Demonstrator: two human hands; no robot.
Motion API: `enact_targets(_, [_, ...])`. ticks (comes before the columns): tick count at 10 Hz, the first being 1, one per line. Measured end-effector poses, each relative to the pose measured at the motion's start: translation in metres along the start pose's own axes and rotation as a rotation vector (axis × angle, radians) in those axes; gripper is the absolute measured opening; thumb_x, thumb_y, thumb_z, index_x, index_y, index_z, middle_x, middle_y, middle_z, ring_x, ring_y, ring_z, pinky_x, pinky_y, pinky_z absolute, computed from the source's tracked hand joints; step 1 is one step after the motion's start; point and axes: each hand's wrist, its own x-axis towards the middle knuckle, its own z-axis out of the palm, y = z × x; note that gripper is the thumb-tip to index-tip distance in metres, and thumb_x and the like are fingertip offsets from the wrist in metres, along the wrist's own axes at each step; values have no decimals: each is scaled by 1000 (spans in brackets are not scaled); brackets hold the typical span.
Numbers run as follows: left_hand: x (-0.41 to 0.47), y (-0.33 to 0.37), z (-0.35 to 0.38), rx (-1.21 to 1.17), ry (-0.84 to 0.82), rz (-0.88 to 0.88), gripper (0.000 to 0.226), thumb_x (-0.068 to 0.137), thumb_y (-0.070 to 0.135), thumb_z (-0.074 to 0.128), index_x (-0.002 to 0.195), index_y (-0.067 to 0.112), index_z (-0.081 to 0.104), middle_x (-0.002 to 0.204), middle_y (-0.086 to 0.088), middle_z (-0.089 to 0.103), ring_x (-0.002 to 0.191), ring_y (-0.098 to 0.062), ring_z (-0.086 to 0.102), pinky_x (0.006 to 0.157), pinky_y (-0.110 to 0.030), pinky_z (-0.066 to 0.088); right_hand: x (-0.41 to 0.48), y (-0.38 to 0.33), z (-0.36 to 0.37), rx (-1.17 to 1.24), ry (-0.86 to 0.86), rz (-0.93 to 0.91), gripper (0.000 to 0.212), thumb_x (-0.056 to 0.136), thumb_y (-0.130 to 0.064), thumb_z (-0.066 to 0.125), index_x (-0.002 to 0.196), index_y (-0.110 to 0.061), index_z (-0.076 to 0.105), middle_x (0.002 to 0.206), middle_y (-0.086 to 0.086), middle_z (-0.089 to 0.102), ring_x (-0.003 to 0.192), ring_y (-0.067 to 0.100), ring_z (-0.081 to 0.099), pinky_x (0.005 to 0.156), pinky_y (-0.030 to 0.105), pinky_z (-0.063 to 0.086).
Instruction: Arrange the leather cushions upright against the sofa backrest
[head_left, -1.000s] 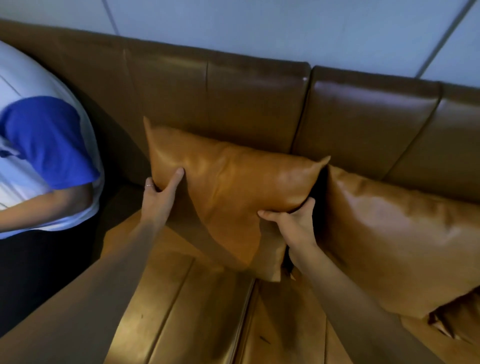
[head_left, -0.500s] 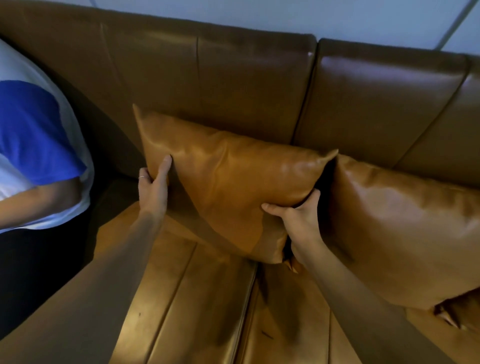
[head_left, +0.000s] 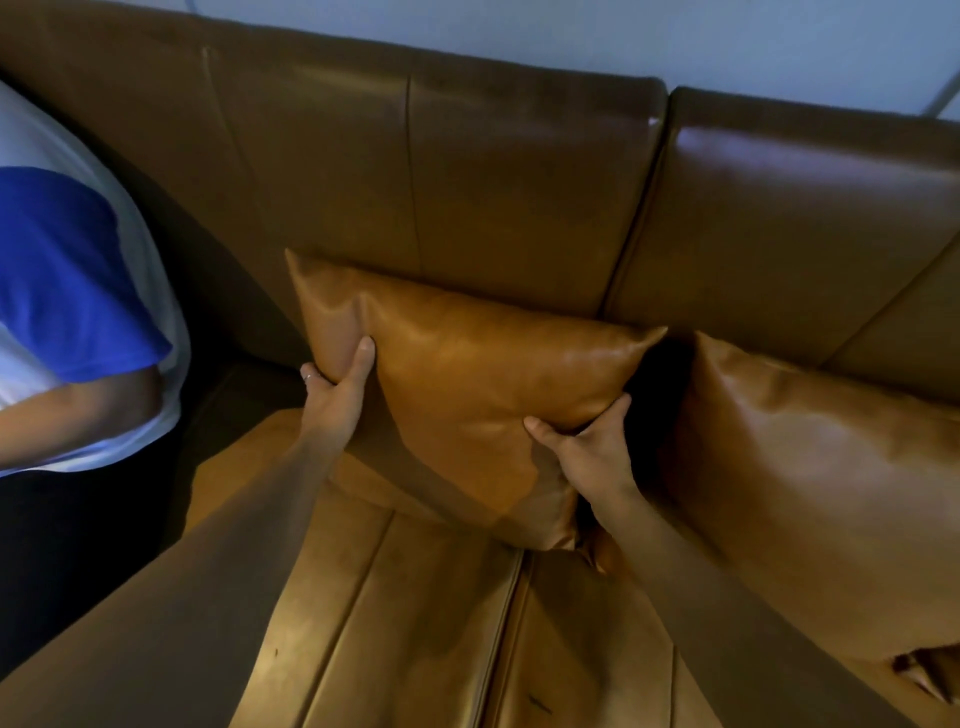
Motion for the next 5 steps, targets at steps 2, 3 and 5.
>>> enact_targets(2, [-1, -2, 6, 96, 58, -4, 113, 78, 83, 51, 159, 25, -2, 162, -15, 26, 144, -42, 30, 116, -56, 27, 5, 1, -1, -111, 13, -18, 116, 70, -44, 89, 155, -19, 13, 152, 10, 41, 136, 33, 46, 111, 46, 41])
enact_targets(3, [-10, -2, 6, 172, 57, -4, 106, 82, 82, 44, 160, 20, 8, 159, -16, 32, 141, -42, 35, 113, -54, 30, -1, 0, -3, -206, -15, -11, 110, 76, -49, 82, 154, -17, 13, 151, 12, 41, 136, 36, 46, 110, 48, 42])
enact_targets(5, [-63, -9, -5, 615, 69, 97, 73, 99, 61, 37, 154, 14, 31, 145, -14, 52, 128, -37, 52, 101, -44, 42, -35, -21, -42, -673, -113, -74, 84, 97, -55, 52, 159, -16, 8, 157, 14, 34, 138, 39, 42, 109, 49, 41])
